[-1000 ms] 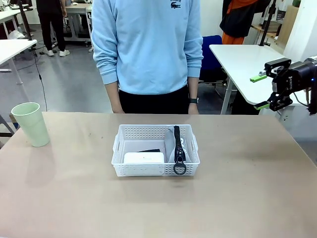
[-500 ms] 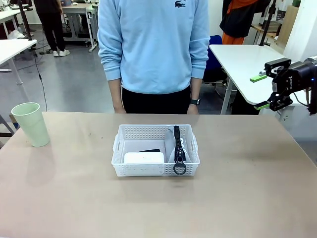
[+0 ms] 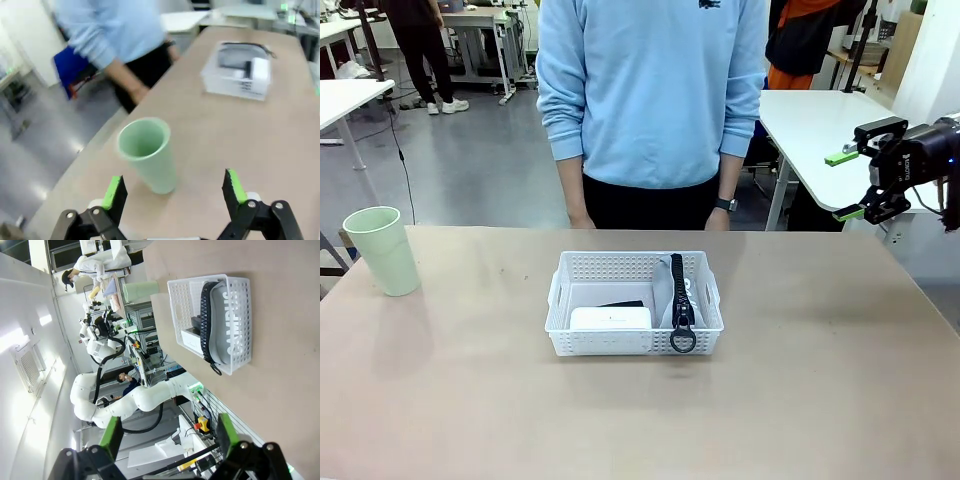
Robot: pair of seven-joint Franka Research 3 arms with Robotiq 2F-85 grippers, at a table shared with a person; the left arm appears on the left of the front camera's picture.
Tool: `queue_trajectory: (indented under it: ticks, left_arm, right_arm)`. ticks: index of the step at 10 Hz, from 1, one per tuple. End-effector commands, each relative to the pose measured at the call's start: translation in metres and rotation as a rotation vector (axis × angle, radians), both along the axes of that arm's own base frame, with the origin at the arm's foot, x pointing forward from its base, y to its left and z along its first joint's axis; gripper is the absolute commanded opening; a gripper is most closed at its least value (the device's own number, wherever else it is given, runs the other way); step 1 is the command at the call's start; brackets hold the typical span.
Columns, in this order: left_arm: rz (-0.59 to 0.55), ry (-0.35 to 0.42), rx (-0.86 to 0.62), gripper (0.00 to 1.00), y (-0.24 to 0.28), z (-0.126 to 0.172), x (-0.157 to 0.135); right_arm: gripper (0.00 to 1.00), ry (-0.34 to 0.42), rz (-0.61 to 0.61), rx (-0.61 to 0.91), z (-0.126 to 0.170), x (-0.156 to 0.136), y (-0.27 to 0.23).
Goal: Efficiently arrange items inside the basket to fit them all.
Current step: Pick up the Reusable plastic cup and place it inside the Organizing basket.
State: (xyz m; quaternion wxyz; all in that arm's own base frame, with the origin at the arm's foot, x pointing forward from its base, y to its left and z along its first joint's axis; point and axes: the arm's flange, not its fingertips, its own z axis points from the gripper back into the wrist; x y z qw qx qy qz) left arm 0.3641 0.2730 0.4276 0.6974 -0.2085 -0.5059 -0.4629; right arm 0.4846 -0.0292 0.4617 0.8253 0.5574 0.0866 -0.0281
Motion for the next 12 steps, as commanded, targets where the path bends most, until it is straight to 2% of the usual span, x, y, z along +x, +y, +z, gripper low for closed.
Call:
queue_trajectory:
  ticks: [1, 2, 4, 5, 12]
  left_arm:
    - [0.123, 0.008, -0.045, 1.0, -0.011, -0.01, 0.023]
    - [0.09, 0.033, -0.062, 1.0, -0.014, -0.018, 0.032]
    - [0.094, 0.106, -0.072, 1.0, -0.018, -0.027, 0.053]
    - [0.107, 0.048, -0.042, 1.0, -0.009, -0.029, 0.035]
    - [0.116, 0.062, -0.046, 1.0, -0.008, -0.029, 0.038]
  right_arm:
    - [1.0, -0.003, 0.01, -0.009, 0.003, -0.001, 0.0]
    - [1.0, -0.003, 0.01, -0.009, 0.003, -0.001, 0.0]
    - [1.0, -0.003, 0.01, -0.009, 0.003, -0.001, 0.0]
    - [1.0, -0.003, 0.01, -0.009, 0.003, -0.001, 0.0]
    - [1.0, -0.003, 0.01, -0.009, 0.003, -0.001, 0.0]
